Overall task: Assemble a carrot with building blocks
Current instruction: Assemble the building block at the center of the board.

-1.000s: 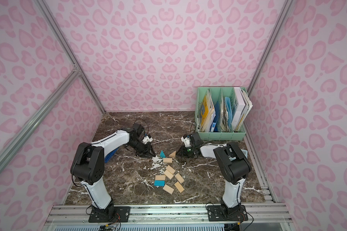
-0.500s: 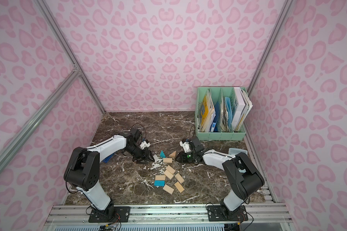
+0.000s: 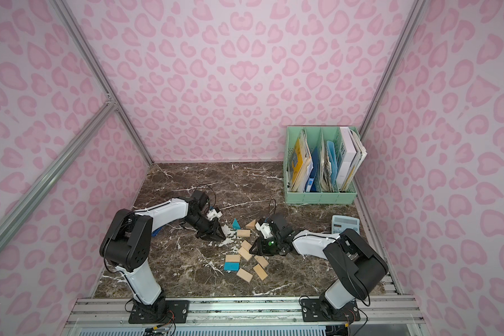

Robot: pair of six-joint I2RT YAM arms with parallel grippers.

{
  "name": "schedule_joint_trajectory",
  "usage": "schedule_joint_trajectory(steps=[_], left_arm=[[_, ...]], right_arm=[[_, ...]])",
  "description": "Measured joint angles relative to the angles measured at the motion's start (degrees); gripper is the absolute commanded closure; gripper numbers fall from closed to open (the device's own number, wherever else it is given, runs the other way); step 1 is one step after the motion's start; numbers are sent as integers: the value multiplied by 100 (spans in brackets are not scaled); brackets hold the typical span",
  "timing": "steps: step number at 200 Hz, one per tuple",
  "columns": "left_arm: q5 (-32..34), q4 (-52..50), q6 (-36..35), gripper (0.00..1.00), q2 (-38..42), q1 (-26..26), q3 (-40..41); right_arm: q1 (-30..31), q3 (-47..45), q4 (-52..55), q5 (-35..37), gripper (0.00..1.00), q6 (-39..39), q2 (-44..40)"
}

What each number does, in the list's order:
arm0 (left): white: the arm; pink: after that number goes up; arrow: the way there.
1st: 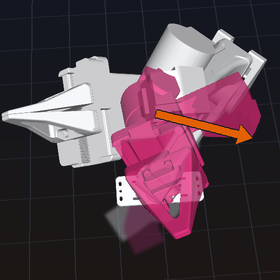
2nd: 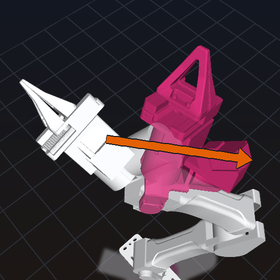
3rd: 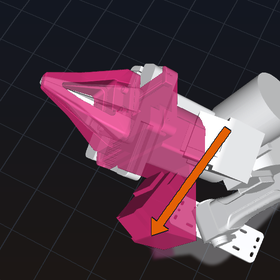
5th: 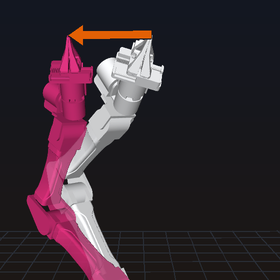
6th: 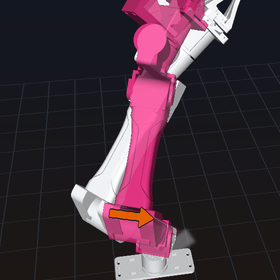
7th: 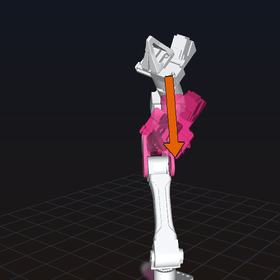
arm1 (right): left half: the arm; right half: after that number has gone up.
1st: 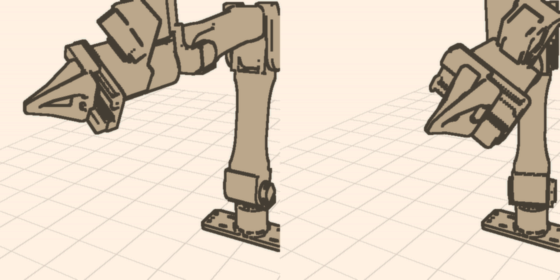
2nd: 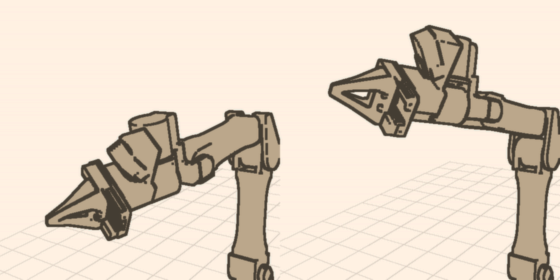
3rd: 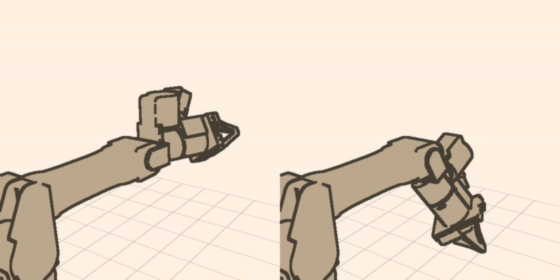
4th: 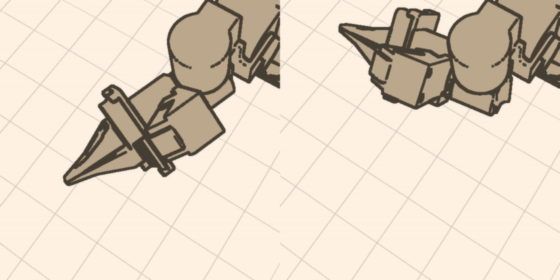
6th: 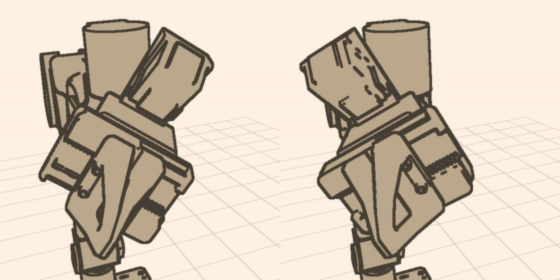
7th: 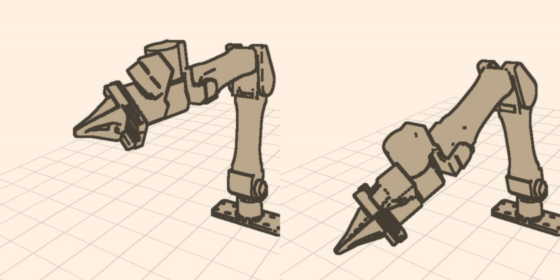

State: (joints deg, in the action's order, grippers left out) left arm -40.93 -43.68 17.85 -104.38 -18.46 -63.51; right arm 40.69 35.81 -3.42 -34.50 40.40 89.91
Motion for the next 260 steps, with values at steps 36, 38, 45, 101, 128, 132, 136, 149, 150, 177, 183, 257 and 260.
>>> schedule_joint_trajectory(steps=[36, 38, 45, 101, 128, 132, 136, 149, 150, 177, 183, 257, 260], left_arm=[[-61, 33, 22, 70, -74, -22, -11], [-61, 33, 22, 70, -74, -22, -11], [-63, 33, 24, 70, -74, -24, -11], [-79, 39, 46, 70, -52, -48, -9], [-79, 50, 46, 71, -52, -92, 4], [-79, 59, 46, 71, -55, -98, 11], [-79, 66, 46, 71, -55, -98, 13], [-81, 85, 50, 71, -66, -116, 37], [-83, 85, 50, 72, -68, -118, 39], [-142, 142, 131, 75, -164, -166, 61], [-162, 164, 133, 76, -188, -184, 61], [-260, 555, 315, 86, -415, -385, 55], [-260, 566, 330, 86, -435, -393, 50]], right_arm=[[7, 55, -118, -42, 69, 46, 181], [7, 63, -118, -35, 69, 46, 190], [7, 87, -125, -20, 69, 46, 216], [-55, 531, -227, 66, 71, 39, 643], [-61, 621, -289, 105, 72, 20, 730], [-68, 625, -291, 109, 72, 20, 737], [-70, 627, -293, 114, 72, 17, 741], [-79, 638, -291, 127, 72, 15, 752], [-81, 638, -293, 127, 72, 13, 754], [-127, 658, -304, 195, 72, -4, 772], [-138, 662, -304, 216, 72, -11, 772], [-195, 828, -291, 280, 73, -17, 850], [-192, 831, -293, 280, 73, -20, 850]])
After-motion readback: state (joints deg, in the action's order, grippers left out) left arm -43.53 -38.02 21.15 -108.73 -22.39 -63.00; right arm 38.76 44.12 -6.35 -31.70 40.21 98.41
